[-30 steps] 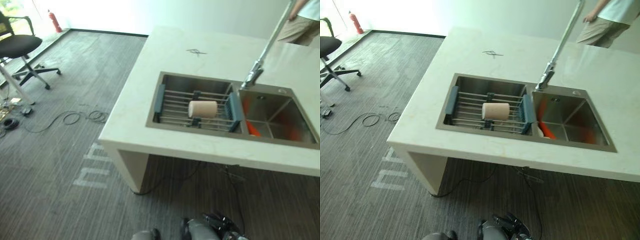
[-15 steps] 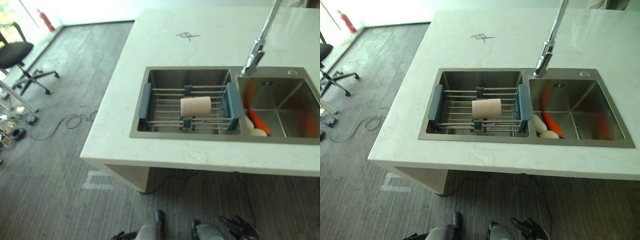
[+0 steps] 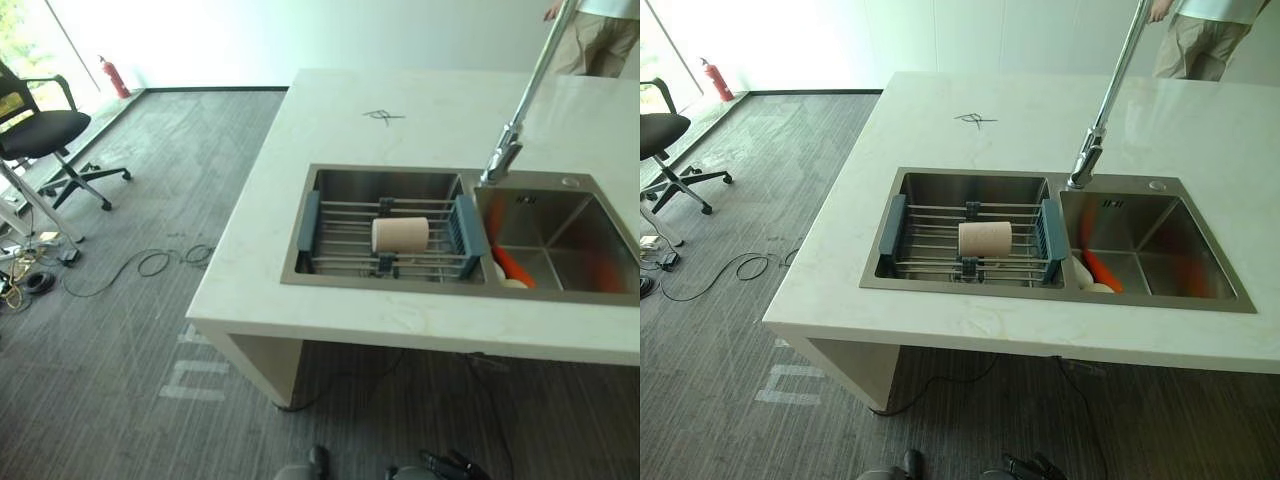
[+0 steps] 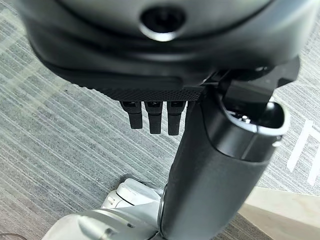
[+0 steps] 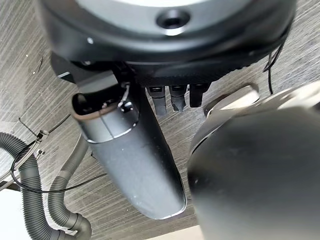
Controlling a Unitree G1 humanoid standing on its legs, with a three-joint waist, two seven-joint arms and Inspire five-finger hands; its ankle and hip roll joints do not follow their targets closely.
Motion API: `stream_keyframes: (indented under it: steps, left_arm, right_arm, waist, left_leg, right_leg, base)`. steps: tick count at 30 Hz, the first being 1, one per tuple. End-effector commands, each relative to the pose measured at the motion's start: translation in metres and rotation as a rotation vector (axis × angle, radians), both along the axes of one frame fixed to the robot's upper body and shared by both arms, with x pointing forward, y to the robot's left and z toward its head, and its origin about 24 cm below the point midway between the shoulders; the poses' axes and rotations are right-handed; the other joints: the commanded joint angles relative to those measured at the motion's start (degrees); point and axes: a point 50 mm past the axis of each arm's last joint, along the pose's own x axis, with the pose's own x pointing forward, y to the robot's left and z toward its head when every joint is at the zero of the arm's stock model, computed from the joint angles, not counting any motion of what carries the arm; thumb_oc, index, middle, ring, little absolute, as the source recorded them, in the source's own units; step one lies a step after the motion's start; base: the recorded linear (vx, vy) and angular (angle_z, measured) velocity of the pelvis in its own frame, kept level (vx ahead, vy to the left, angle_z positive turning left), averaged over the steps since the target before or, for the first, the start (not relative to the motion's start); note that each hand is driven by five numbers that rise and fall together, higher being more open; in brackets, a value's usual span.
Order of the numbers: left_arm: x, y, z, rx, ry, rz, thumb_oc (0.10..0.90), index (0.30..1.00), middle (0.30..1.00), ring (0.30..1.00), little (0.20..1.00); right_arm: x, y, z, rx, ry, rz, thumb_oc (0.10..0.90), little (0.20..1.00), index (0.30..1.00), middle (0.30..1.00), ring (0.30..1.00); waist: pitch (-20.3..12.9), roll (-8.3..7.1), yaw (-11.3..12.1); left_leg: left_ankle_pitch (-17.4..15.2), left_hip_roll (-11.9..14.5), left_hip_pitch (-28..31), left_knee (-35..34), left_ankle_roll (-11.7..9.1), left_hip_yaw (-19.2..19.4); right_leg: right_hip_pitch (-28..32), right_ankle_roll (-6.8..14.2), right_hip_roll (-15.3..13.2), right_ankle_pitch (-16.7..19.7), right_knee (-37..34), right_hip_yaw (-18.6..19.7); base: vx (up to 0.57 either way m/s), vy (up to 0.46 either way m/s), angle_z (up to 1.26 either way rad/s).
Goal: Place the dishes in the dishwasher.
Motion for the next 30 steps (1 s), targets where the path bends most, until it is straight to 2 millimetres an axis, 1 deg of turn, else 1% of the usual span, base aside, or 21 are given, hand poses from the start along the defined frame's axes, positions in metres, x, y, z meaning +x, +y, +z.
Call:
stream_keyframes:
  steps: [1, 2, 3, 4, 6, 7, 8, 9, 10, 11, 12, 13, 14, 15, 17, 19, 21, 24, 26, 29, 30]
  left_arm:
    - [0.017, 0.004, 0.004, 0.036, -0.13, 0.213, 0.8, 0.9, 0.9, 0.9, 0.9]
    - [0.02, 0.014, 0.007, 0.078, -0.179, 0.268, 0.8, 0.9, 0.9, 0.9, 0.9]
    - [0.029, 0.037, 0.017, 0.181, -0.268, 0.326, 0.8, 0.9, 0.9, 0.9, 0.9]
    - [0.032, 0.066, 0.03, 0.293, -0.36, 0.398, 0.8, 0.9, 0.9, 0.9, 0.9]
    - [0.04, 0.132, 0.069, 0.475, -0.506, 0.476, 0.8, 0.9, 0.9, 0.9, 0.9]
    - [0.043, 0.151, 0.084, 0.547, -0.558, 0.498, 0.8, 0.9, 0.9, 0.9, 0.9]
    - [0.048, 0.173, 0.106, 0.639, -0.617, 0.516, 0.8, 0.9, 0.9, 0.9, 0.9]
    - [0.055, 0.203, 0.141, 0.797, -0.658, 0.489, 0.8, 0.9, 0.9, 0.9, 0.9]
    - [0.066, 0.22, 0.176, 1.043, -0.612, 0.313, 0.8, 0.9, 0.9, 0.9, 0.9]
    - [0.079, 0.233, 0.21, 1.201, -0.604, 0.209, 0.8, 0.9, 0.9, 0.9, 0.9]
    - [0.089, 0.249, 0.257, 1.362, -0.64, 0.122, 0.8, 0.9, 0.9, 0.9, 0.9]
    - [0.094, 0.257, 0.29, 1.461, -0.688, 0.074, 0.8, 0.9, 0.9, 0.9, 0.9]
    - [0.103, 0.262, 0.33, 1.543, -0.752, 0.024, 0.8, 0.9, 0.9, 0.9, 0.9]
    - [0.127, 0.249, 0.406, 1.681, -0.939, -0.122, 0.8, 0.9, 0.9, 0.9, 0.9]
    - [0.149, 0.222, 0.458, 1.706, -1.164, -0.259, 0.8, 0.9, 0.9, 0.9, 0.9]
    - [0.168, 0.189, 0.493, 1.651, -1.349, -0.408, 0.8, 0.9, 0.9, 0.9, 0.9]
    - [0.188, 0.156, 0.51, 1.577, -1.459, -0.573, 0.8, 0.9, 0.9, 0.9, 0.9]
    - [0.218, 0.101, 0.523, 1.406, -1.591, -0.821, 0.8, 0.9, 0.9, 0.9, 0.9]
    - [0.23, 0.08, 0.524, 1.311, -1.633, -0.92, 0.8, 0.9, 0.9, 0.9, 0.9]
    - [0.248, 0.047, 0.524, 1.219, -1.655, -1.066, 0.8, 0.9, 0.9, 0.9, 0.9]
    - [0.252, 0.041, 0.524, 1.207, -1.656, -1.091, 0.8, 0.9, 0.9, 0.9, 0.9]
  right_arm:
    - [0.027, -0.021, 0.011, -0.065, -0.095, 0.002, 0.8, 0.9, 0.9, 0.9, 0.9]
    - [0.025, -0.025, 0.012, -0.074, -0.085, -0.002, 0.8, 0.9, 0.9, 0.9, 0.9]
    - [0.022, -0.034, 0.014, -0.089, -0.078, -0.015, 0.8, 0.9, 0.9, 0.9, 0.9]
    - [0.019, -0.044, 0.016, -0.106, -0.068, -0.011, 0.8, 0.9, 0.9, 0.9, 0.9]
    - [0.009, -0.057, 0.018, -0.137, -0.049, -0.025, 0.8, 0.9, 0.9, 0.9, 0.9]
    - [0.006, -0.061, 0.019, -0.143, -0.045, -0.034, 0.8, 0.9, 0.9, 0.9, 0.9]
    - [0.003, -0.064, 0.02, -0.15, -0.041, -0.045, 0.8, 0.9, 0.9, 0.9, 0.9]
    - [-0.001, -0.067, 0.02, -0.157, -0.036, -0.055, 0.8, 0.9, 0.9, 0.9, 0.9]
    - [-0.003, -0.068, 0.02, -0.158, -0.031, -0.054, 0.8, 0.9, 0.9, 0.9, 0.9]
    - [-0.005, -0.065, 0.019, -0.159, -0.031, -0.051, 0.8, 0.9, 0.9, 0.9, 0.9]
    - [-0.007, -0.063, 0.018, -0.158, -0.029, -0.038, 0.8, 0.9, 0.9, 0.9, 0.9]
    - [-0.007, -0.062, 0.018, -0.158, -0.03, -0.03, 0.8, 0.9, 0.9, 0.9, 0.9]
    - [-0.007, -0.061, 0.018, -0.157, -0.03, -0.027, 0.8, 0.9, 0.9, 0.9, 0.9]
    - [-0.007, -0.057, 0.017, -0.145, -0.031, -0.019, 0.8, 0.9, 0.9, 0.9, 0.9]
    - [-0.004, -0.053, 0.016, -0.135, -0.032, -0.002, 0.8, 0.9, 0.9, 0.9, 0.9]
    - [-0.003, -0.051, 0.016, -0.126, -0.027, 0.015, 0.8, 0.9, 0.9, 0.9, 0.9]
    - [-0.001, -0.049, 0.015, -0.115, -0.019, 0.023, 0.8, 0.9, 0.9, 0.9, 0.9]
    - [-0.002, -0.047, 0.013, -0.096, 0.003, 0.03, 0.8, 0.9, 0.9, 0.9, 0.9]
    - [-0.004, -0.045, 0.012, -0.083, 0.013, 0.02, 0.8, 0.9, 0.9, 0.9, 0.9]
    - [-0.008, -0.044, 0.01, -0.072, 0.028, 0.027, 0.8, 0.9, 0.9, 0.9, 0.9]
    - [-0.009, -0.043, 0.01, -0.069, 0.03, 0.027, 0.8, 0.9, 0.9, 0.9, 0.9]
  waist:
    - [1.72, 1.63, -0.02]
    - [1.49, 1.87, -0.1]
    - [1.28, 2.27, -0.25]
    - [1.09, 2.71, -0.29]
    - [0.77, 3.51, -0.05]
    - [0.74, 3.66, 0.01]
    - [0.89, 3.89, 0.09]
    - [0.62, 4.25, 0.36]
    - [0.74, 4.42, 0.63]
    - [0.69, 4.51, 0.96]
    - [0.56, 4.68, 1.29]
    - [0.18, 4.67, 1.35]
    - [0.07, 4.82, 1.35]
    - [-0.56, 4.7, 1.27]
    - [-1.37, 4.67, 0.96]
    - [-2.02, 4.61, 0.44]
    - [-2.52, 4.58, -0.14]
    - [-3.17, 4.77, -1.17]
    - [-3.38, 4.76, -1.41]
    - [-3.69, 4.92, -2.86]
    - [-3.73, 4.8, -2.95]
  left_leg:
    - [-6.87, 1.41, 1.92, 3.51, -1.04, -0.13]
    - [-7.05, 1.42, 2.17, 3.51, -1.14, -0.05]
    - [-7.25, 1.41, 2.4, 3.51, -1.26, 0.02]
    - [-7.41, 1.44, 2.58, 3.51, -1.32, 0.14]
    - [-7.43, 1.49, 2.7, 3.51, -1.29, 0.25]
    - [-7.45, 1.53, 2.73, 3.51, -1.28, 0.26]
    - [-7.49, 1.55, 2.94, 3.51, -1.26, 0.26]
    - [-7.42, 1.56, 2.78, 3.51, -1.25, 0.12]
    - [-7.69, 1.64, 3.2, 3.51, -1.23, 0.01]
    - [-7.3, 1.73, 2.9, 3.51, -1.21, 0.0]
    - [-7.69, 1.88, 3.19, 3.51, -1.15, 0.08]
    - [-7.39, 1.98, 2.77, 3.51, -1.11, 0.14]
    - [-7.45, 2.19, 3.0, 3.51, -1.12, 0.31]
    - [-7.65, 2.56, 3.3, 3.51, -1.28, 0.66]
    - [-7.84, 2.81, 3.3, 3.51, -1.43, 0.98]
    - [-8.12, 2.99, 3.55, 3.51, -1.61, 1.3]
    - [-8.43, 3.18, 3.88, 3.51, -1.79, 1.61]
    - [-8.67, 3.53, 4.32, 3.51, -1.91, 2.45]
    - [-8.73, 3.68, 4.49, 3.51, -1.96, 2.81]
    - [-8.79, 4.1, 4.7, 3.51, -2.14, 3.94]
    - [-8.79, 4.19, 4.73, 3.51, -2.16, 4.24]
  right_leg:
    - [-0.71, 3.25, -1.5, 4.92, -3.78, -0.68]
    - [-0.5, 3.27, -1.62, 4.73, -3.78, -0.68]
    - [-0.3, 3.35, -1.72, 4.48, -3.78, -0.55]
    - [-0.18, 3.52, -1.83, 4.21, -3.78, -0.44]
    - [-0.1, 3.75, -1.95, 4.08, -3.78, -0.34]
    - [-0.06, 3.79, -1.99, 4.05, -3.78, -0.32]
    - [0.17, 3.87, -2.04, 3.99, -3.78, -0.31]
    - [0.07, 3.99, -2.1, 3.99, -3.78, -0.27]
    - [0.58, 4.12, -2.13, 3.71, -3.78, -0.28]
    - [0.35, 4.1, -2.14, 4.03, -3.78, -0.38]
    - [0.69, 4.17, -1.98, 3.66, -3.78, -0.39]
    - [0.29, 4.1, -1.84, 3.92, -3.78, -0.29]
    - [0.57, 4.12, -1.69, 3.85, -3.78, -0.26]
    - [0.95, 4.26, -1.5, 3.76, -3.78, -0.43]
    - [1.0, 4.34, -1.43, 3.61, -3.78, -0.62]
    - [1.18, 4.47, -1.35, 3.44, -3.78, -0.68]
    - [1.36, 4.59, -1.24, 3.28, -3.78, -0.66]
    - [1.4, 4.79, -0.91, 3.25, -3.78, -0.1]
    - [1.35, 4.91, -0.69, 3.32, -3.78, 0.35]
    - [1.03, 5.3, -0.34, 3.6, -3.78, 1.42]
    - [0.91, 5.38, -0.26, 3.7, -3.78, 1.68]
  base:
    - [0.05, 0.062, -0.02]
    - [0.06, 0.097, -0.02]
    - [0.06, 0.117, -0.03]
    - [0.05, 0.111, -0.08]
    - [0.03, 0.073, -0.15]
    - [0.01, 0.05, -0.07]
    - [0.01, 0.045, 0.0]
    - [0.02, 0.037, 0.05]
    - [0.0, 0.0, 0.0]
    - [0.0, 0.0, 0.0]
    - [-0.02, -0.035, 0.02]
    - [0.0, -0.045, 0.05]
    - [0.01, -0.104, 0.03]
    - [0.04, -0.118, 0.01]
    - [0.05, -0.102, 0.11]
    - [0.04, -0.082, 0.17]
    - [0.04, -0.089, -0.05]
    - [0.02, -0.088, -0.07]
    - [0.01, -0.061, -0.14]
    - [0.01, -0.053, -0.34]
    - [0.0, -0.047, -0.22]
